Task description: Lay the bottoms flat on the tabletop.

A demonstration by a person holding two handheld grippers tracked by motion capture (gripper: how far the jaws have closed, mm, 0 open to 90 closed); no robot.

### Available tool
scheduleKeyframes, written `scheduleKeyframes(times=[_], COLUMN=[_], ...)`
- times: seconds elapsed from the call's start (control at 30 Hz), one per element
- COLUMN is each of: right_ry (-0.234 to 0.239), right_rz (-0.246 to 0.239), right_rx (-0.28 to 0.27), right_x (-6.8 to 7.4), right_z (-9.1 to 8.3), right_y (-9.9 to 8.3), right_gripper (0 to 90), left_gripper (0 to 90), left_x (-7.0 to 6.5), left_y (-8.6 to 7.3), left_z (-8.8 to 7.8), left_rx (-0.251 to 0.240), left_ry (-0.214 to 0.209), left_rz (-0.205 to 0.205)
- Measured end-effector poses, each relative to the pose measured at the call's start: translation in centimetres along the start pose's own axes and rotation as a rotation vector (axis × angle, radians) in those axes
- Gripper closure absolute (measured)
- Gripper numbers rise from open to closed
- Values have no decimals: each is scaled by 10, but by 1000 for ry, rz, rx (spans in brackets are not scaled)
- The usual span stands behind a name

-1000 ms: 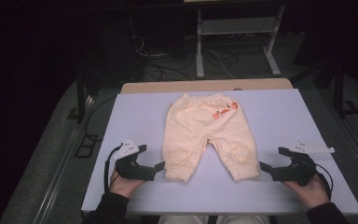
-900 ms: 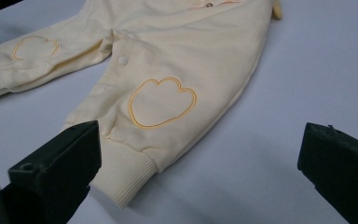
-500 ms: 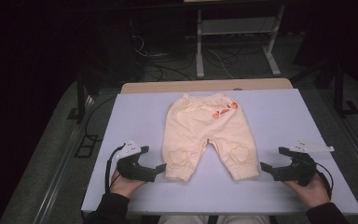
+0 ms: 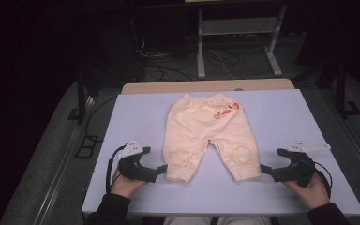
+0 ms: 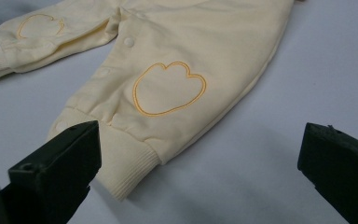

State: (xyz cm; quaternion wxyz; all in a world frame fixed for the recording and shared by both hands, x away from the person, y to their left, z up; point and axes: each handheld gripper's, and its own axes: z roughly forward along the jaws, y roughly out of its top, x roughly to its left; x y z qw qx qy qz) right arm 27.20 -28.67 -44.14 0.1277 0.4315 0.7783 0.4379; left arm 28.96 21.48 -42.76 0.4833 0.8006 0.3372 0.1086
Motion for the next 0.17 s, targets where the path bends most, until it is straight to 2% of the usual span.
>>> scheduleKeyframes(times=[0.17], right_ry=[-3], right_rz=[-3], right_rx=[-7], right_x=[-1], right_z=[-1], right_y=[0], right_gripper=[0], left_gripper=[0], left_x=[1], left_y=[0], left_z=[0], left_rx=[-4], left_ry=[-3], left_rz=[-8])
